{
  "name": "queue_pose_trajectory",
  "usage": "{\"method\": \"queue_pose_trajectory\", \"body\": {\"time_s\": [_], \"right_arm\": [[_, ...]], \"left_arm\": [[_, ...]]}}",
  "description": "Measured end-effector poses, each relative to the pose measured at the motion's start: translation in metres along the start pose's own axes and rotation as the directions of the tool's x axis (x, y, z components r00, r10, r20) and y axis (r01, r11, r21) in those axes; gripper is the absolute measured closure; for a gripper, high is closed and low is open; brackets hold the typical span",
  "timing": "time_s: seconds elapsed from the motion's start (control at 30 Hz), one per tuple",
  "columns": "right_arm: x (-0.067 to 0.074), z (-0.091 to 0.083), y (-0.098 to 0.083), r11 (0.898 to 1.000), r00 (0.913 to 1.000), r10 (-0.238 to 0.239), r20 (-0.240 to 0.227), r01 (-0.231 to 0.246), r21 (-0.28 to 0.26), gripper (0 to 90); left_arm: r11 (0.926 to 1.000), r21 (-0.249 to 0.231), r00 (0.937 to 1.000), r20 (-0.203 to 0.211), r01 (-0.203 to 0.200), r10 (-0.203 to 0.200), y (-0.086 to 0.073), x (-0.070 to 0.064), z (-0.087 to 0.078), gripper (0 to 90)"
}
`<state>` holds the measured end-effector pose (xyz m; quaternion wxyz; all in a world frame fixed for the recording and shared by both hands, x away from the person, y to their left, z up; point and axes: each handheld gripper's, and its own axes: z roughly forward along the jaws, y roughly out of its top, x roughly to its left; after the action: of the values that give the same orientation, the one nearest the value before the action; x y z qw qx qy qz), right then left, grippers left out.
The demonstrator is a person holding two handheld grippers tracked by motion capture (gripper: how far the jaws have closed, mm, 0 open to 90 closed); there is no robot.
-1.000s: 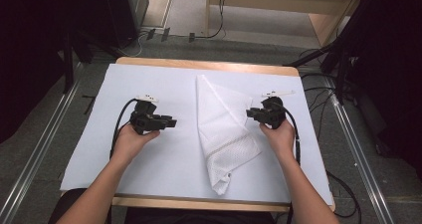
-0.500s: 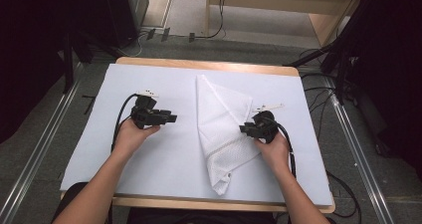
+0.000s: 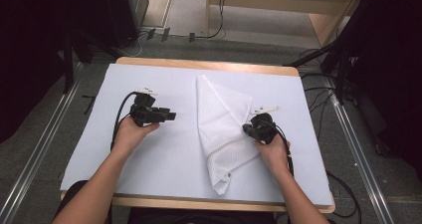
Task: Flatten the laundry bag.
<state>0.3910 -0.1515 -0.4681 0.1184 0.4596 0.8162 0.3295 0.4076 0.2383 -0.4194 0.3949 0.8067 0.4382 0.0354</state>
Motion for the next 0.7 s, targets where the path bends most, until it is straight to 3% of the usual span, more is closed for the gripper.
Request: {"method": "queue_pose_trajectory", "body": {"time_s": [0.13, 0.33, 0.4, 0.7], "right_arm": [[-0.002, -0.001, 0.004, 0.999, 0.9986, 0.036, -0.039, -0.036, 0.010, 90.0], [-0.001, -0.013, 0.012, 0.997, 0.9932, 0.058, -0.100, -0.063, -0.047, 90.0], [0.003, -0.019, 0.017, 0.994, 0.9873, 0.067, -0.144, -0.078, -0.071, 90.0], [0.022, -0.028, 0.040, 0.991, 0.9774, 0.015, -0.211, -0.042, -0.128, 90.0]], "left_arm": [[1.0000, -0.001, 1.0000, 0.002, 0.003, -0.003, 0.000, 0.001, 0.000, 58.8], [0.9999, -0.009, 0.9999, -0.006, 0.010, -0.010, 0.000, 0.003, -0.004, 59.0], [0.9998, -0.008, 0.9998, -0.004, 0.017, -0.017, 0.001, 0.005, -0.006, 59.0], [0.9994, -0.013, 0.9994, -0.012, 0.031, -0.031, -0.002, 0.008, -0.013, 59.0]]}}
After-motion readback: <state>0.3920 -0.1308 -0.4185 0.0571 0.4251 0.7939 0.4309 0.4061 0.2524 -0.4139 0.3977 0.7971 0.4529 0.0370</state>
